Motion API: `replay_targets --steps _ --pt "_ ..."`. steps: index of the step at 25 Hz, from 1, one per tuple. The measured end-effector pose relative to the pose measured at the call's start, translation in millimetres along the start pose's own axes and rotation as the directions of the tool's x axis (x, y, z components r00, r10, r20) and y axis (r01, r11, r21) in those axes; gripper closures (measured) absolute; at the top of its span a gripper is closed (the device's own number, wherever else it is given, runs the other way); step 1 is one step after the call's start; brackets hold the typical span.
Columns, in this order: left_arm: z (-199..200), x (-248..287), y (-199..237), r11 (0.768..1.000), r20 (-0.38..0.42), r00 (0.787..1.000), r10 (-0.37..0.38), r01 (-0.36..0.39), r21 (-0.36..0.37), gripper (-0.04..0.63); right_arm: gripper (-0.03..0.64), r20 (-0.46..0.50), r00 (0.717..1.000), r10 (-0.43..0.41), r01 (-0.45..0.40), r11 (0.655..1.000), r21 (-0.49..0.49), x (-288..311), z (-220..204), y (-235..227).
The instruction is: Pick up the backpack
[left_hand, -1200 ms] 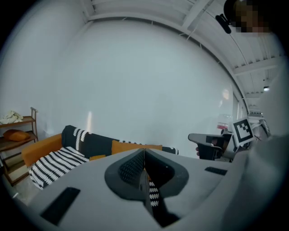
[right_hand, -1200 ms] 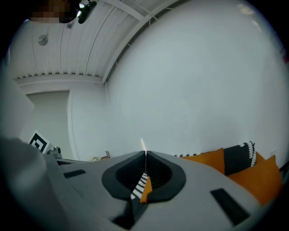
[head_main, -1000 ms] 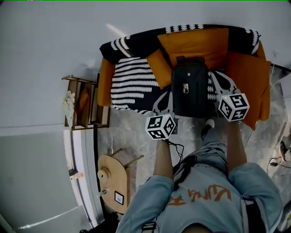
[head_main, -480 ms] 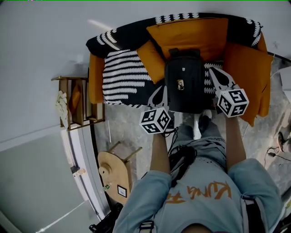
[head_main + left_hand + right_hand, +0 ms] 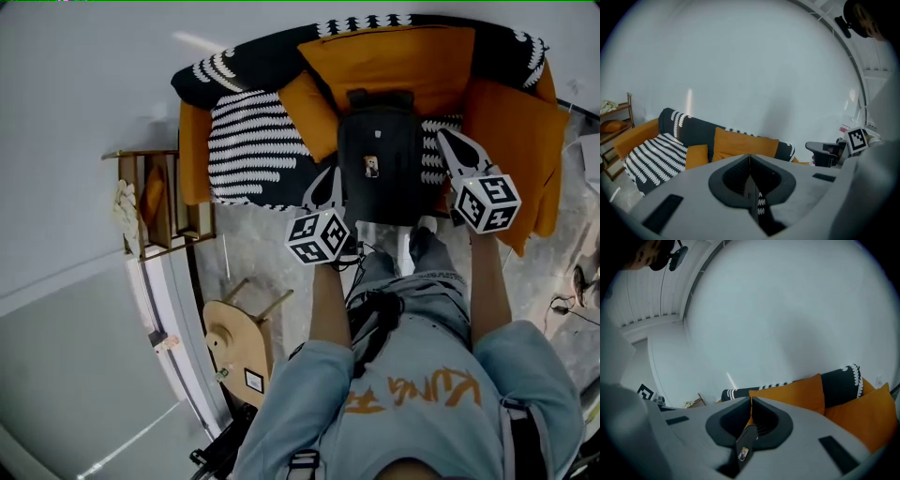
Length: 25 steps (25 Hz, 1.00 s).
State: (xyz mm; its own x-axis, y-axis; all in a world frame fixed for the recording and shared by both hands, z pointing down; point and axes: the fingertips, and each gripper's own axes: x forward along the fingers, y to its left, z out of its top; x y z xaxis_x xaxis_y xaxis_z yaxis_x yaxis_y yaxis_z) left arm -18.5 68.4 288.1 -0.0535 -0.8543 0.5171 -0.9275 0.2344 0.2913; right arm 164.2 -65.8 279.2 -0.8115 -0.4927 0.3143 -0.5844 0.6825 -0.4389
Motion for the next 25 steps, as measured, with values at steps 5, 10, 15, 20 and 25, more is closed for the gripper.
replay_targets --steps 5,10,15,20,25 --pt "2.8 -6.4 8.6 1.0 0.0 1.0 0.018 -0.018 0.01 0.572 0.589 0.002 1.0 0.0 0.0 1.0 0.013 0.8 0.1 -2.1" --pt "17.3 -0.7 10.4 1.0 0.011 1.0 0.011 -0.011 0.018 0.572 0.589 0.024 1.0 -0.003 0.003 1.0 0.004 -2.8 13.1 0.1" --pt "7.1 8.3 7.5 0.999 -0.024 0.999 -0.023 0.024 0.038 0.572 0.589 0.019 0.999 -0.047 0.046 0.998 0.03 -5.6 4.5 -10.2" --pt "-9.8 23.1 35.6 1.0 -0.067 0.997 -0.027 0.027 0.0 0.572 0.588 -0.021 0.997 -0.072 0.072 0.997 0.031 6.4 -17.5 -8.0" --pt "-28.6 64.0 49.2 0.997 -0.119 0.991 -0.061 0.056 -0.047 0.572 0.588 -0.085 0.99 -0.112 0.115 0.993 0.031 25.4 -37.9 -27.1"
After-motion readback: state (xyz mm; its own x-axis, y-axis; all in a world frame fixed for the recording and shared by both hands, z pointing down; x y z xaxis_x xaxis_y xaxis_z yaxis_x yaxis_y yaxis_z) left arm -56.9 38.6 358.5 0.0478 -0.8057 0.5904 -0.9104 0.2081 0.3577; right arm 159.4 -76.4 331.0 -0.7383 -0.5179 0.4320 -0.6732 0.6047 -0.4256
